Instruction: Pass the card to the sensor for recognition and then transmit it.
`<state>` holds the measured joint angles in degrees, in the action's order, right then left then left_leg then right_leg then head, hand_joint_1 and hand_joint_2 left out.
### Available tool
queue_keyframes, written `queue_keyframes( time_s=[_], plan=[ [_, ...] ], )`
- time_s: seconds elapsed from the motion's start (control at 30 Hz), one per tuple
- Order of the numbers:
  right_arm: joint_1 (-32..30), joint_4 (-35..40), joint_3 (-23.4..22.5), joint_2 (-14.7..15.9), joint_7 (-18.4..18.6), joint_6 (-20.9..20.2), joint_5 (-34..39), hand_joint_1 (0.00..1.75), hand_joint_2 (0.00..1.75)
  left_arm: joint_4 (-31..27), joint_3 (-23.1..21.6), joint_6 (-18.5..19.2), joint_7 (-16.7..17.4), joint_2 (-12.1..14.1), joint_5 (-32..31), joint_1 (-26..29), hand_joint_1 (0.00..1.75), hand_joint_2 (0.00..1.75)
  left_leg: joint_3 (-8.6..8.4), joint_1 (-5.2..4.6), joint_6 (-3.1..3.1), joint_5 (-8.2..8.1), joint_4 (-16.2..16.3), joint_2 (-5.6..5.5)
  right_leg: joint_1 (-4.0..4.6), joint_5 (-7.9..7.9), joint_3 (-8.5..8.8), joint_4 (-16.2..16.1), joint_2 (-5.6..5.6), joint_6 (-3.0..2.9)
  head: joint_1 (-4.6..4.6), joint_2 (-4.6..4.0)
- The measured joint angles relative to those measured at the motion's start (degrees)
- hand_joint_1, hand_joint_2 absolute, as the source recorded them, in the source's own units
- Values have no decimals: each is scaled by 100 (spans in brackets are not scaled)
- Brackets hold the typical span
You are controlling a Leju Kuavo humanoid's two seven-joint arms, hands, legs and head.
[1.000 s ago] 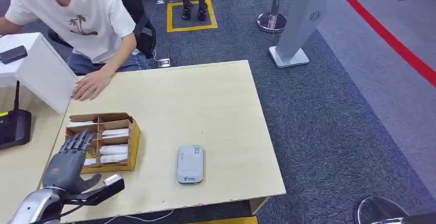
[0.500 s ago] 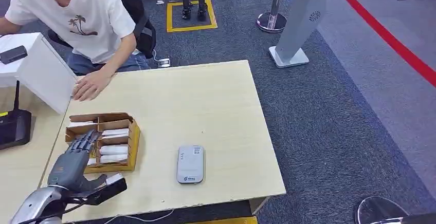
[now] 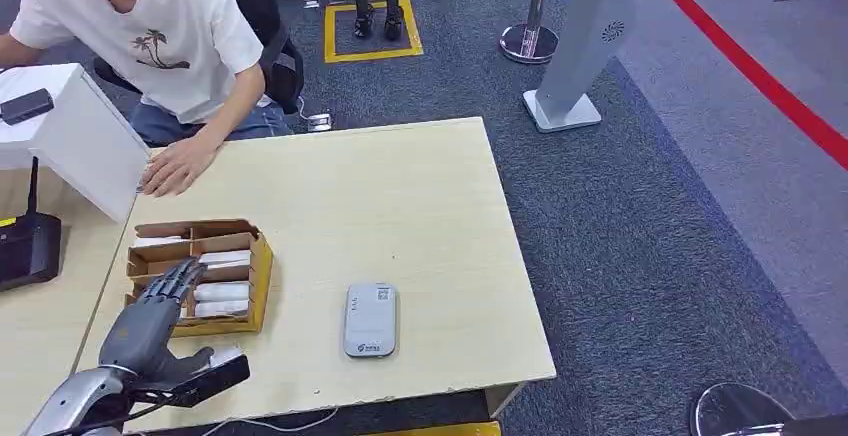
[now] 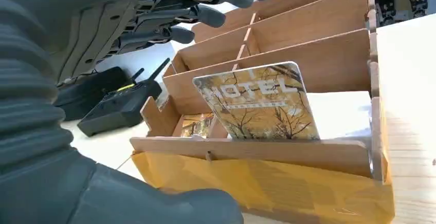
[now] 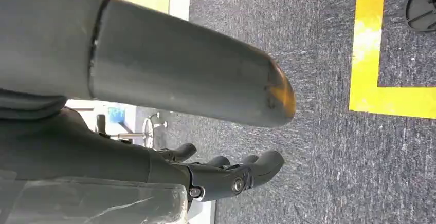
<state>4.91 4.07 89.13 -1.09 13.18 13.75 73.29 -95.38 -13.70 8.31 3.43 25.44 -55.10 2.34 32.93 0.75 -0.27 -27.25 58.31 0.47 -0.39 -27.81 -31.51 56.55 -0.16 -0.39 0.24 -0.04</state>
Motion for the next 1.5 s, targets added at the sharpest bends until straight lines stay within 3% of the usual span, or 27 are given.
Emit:
queue_keyframes(
  time_s=[0.67,0.7,0.73,0.77,0.8,1.5],
  plan=[
    [-1,0,0,-2,2,-2,9,0,175,-138,-22,-4,26,125,11,155,0,175,0,0,0,0,0,0,0,0,0,0,0,0,-2,0],
    [-1,0,0,0,4,-2,9,0,175,-138,-22,-9,57,125,26,158,42,175,0,0,0,0,0,0,0,0,0,0,0,0,0,0],
    [-1,0,0,0,4,-2,7,0,175,-138,-22,-13,70,123,53,162,73,175,0,0,0,0,0,0,0,0,0,0,0,0,-2,0],
    [-1,0,0,-2,4,-2,9,0,175,-138,-22,-17,79,121,65,167,161,175,0,0,0,0,0,0,0,0,0,0,0,0,0,0],
    [-1,0,0,0,4,-2,9,0,175,-140,-22,-20,114,118,72,171,175,175,0,0,0,0,0,0,0,0,0,0,0,0,0,0],
    [-7,0,0,-2,-2,4,42,0,175,-262,-22,-79,171,94,114,252,175,175,0,-1,0,0,0,0,0,0,1,0,-1,0,0,0]
  ],
)
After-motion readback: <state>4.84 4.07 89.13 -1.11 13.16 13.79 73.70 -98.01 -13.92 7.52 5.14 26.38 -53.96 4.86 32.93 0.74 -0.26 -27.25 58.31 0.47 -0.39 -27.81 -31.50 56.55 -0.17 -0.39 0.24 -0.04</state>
